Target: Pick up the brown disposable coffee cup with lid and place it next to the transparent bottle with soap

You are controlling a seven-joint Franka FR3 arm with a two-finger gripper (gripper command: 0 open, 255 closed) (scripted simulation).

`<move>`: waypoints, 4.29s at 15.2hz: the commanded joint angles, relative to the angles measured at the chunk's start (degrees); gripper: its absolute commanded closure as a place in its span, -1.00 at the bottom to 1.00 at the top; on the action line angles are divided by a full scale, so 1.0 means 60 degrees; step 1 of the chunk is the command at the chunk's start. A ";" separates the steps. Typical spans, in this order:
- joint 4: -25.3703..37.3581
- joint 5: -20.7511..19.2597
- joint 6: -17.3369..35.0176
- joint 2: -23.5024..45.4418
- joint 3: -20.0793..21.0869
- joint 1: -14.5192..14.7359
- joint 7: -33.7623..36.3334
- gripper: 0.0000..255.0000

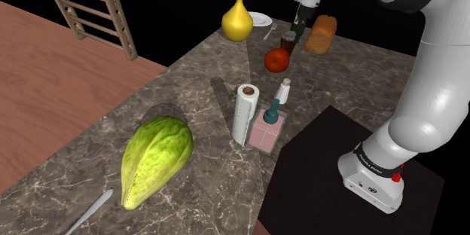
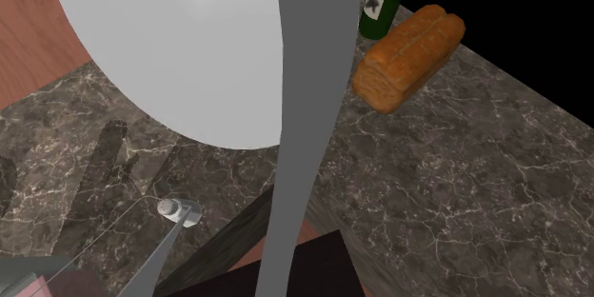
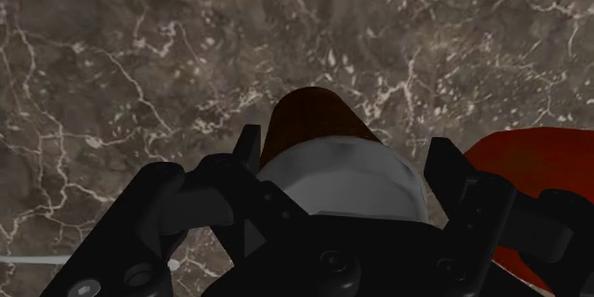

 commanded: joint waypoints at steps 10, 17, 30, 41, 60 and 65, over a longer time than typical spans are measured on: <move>0.0778 -0.0236 -0.1137 -0.0408 -0.0101 0.0015 0.0217 1.00; 0.1476 -0.0332 -0.1959 -0.0555 -0.0145 -0.0017 0.0336 1.00; 0.3217 -0.0353 -0.3640 -0.0512 -0.0192 -0.0196 0.0501 1.00; 0.5392 -0.0148 -0.5331 -0.0021 -0.0191 -0.0571 0.0605 1.00; 0.1463 -0.1551 -0.4704 -0.3834 0.0422 0.1644 0.2944 1.00; -0.0093 -0.1892 -0.4333 -0.5209 0.1090 0.2219 0.4175 1.00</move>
